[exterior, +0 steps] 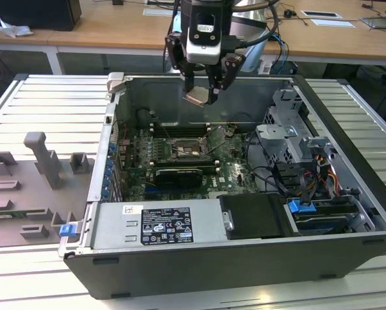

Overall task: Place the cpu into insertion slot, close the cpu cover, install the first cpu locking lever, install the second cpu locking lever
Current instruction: 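Place the cpu into insertion slot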

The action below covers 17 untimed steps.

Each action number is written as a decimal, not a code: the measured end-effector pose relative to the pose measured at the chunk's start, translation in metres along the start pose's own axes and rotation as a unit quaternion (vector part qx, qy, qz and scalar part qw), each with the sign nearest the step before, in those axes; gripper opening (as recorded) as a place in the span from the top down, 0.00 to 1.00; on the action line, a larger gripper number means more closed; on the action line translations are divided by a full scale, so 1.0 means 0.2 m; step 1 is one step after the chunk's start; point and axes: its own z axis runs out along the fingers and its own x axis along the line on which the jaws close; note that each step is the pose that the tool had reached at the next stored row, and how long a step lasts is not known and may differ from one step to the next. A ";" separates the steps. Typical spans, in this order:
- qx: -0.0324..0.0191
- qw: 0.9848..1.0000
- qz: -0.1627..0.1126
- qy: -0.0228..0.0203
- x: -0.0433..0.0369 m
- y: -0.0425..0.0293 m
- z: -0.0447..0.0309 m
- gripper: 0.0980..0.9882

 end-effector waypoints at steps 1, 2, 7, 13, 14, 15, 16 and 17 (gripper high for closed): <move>0.000 1.000 0.005 0.000 0.000 0.000 0.000 0.50; 0.000 1.000 0.009 -0.001 0.000 0.000 0.001 0.50; 0.000 1.000 0.029 -0.003 0.000 0.000 0.003 0.50; -0.001 0.999 0.050 -0.004 0.000 0.000 0.006 0.50; -0.001 0.999 0.053 -0.005 0.000 0.000 0.006 0.50; -0.001 0.998 0.056 -0.005 0.000 0.000 0.006 0.50; -0.001 0.998 0.059 -0.005 0.000 0.000 0.006 0.50; -0.001 0.998 0.062 -0.005 0.000 -0.001 0.007 0.50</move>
